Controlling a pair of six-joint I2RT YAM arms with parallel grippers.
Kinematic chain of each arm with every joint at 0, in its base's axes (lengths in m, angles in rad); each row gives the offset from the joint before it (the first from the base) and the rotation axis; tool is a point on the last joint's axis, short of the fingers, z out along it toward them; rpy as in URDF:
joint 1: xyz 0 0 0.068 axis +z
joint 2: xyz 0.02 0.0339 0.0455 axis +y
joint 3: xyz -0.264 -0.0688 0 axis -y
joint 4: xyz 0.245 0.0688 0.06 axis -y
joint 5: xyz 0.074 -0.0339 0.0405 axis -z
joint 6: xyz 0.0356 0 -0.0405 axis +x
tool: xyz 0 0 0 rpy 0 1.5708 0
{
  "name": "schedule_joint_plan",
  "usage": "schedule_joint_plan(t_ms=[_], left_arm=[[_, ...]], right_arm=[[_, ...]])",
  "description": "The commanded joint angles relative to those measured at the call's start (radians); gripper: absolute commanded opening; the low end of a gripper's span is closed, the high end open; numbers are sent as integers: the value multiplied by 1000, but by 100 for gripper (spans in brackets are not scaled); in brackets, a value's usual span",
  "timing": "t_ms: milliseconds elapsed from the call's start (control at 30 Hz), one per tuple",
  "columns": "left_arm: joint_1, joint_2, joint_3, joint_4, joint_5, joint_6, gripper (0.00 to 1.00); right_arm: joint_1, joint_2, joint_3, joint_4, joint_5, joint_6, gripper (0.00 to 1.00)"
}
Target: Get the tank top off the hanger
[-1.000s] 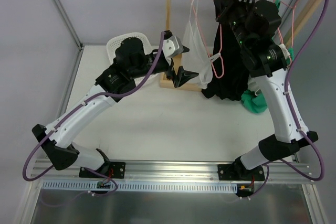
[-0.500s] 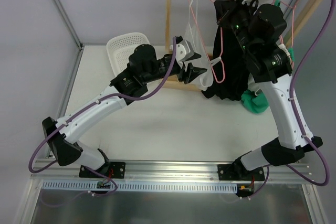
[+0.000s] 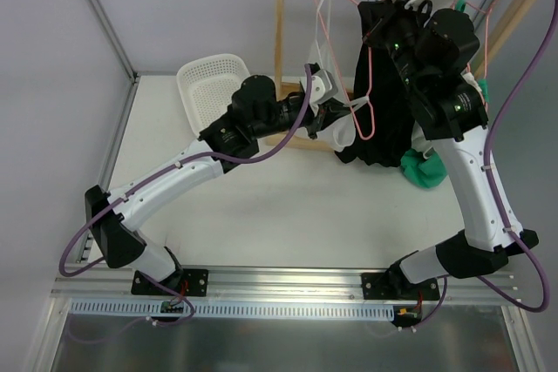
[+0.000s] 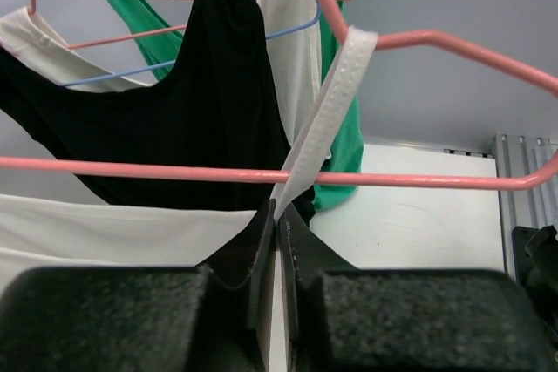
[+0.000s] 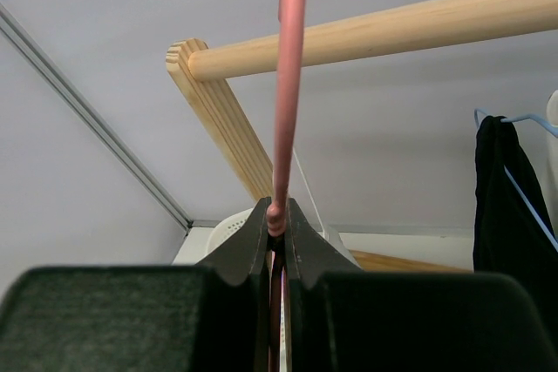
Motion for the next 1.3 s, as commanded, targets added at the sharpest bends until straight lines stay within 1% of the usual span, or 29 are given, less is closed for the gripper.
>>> schedule_joint_plan(t_ms=[0,67,200,367,400,567,667,800,1033,1133,1233,1267], left_arm=[[-23,-21,51,55,-11,-9,1],[-35,-29,63,52,-14,-34,0],[-55,-41,99,-13,0,-98,0],[-100,-111,61,-40,-48,-84,0],[-104,-121,61,-44,-51,-84,0],[-138,-147,80,-76,-45,-112,0],[-159,-141,87,-77,-42,-146,0],[-201,-110,108,-77,-51,-150,0],[-250,-18,183,-77,-36,-155,0],[-262,-22,166,-78,-26,-158,0],[-268,-47,96,-78,-16,-160,0],[-270,-74,41,-78,-20,-198,0]], right_arm=[[7,-45,0,48,34,-4,0],[7,-45,-4,52,43,-14,0],[7,-42,-10,61,47,-44,0],[6,-62,-69,110,57,-59,0],[7,-67,-77,116,57,-91,0],[7,-75,-100,130,80,-99,0],[13,-78,-111,142,95,-108,0],[22,-85,-129,157,113,-120,0],[44,-88,-139,176,149,-129,0],[44,-84,-125,179,161,-132,0],[44,-79,-99,179,163,-148,0],[44,-79,-94,179,163,-149,0]])
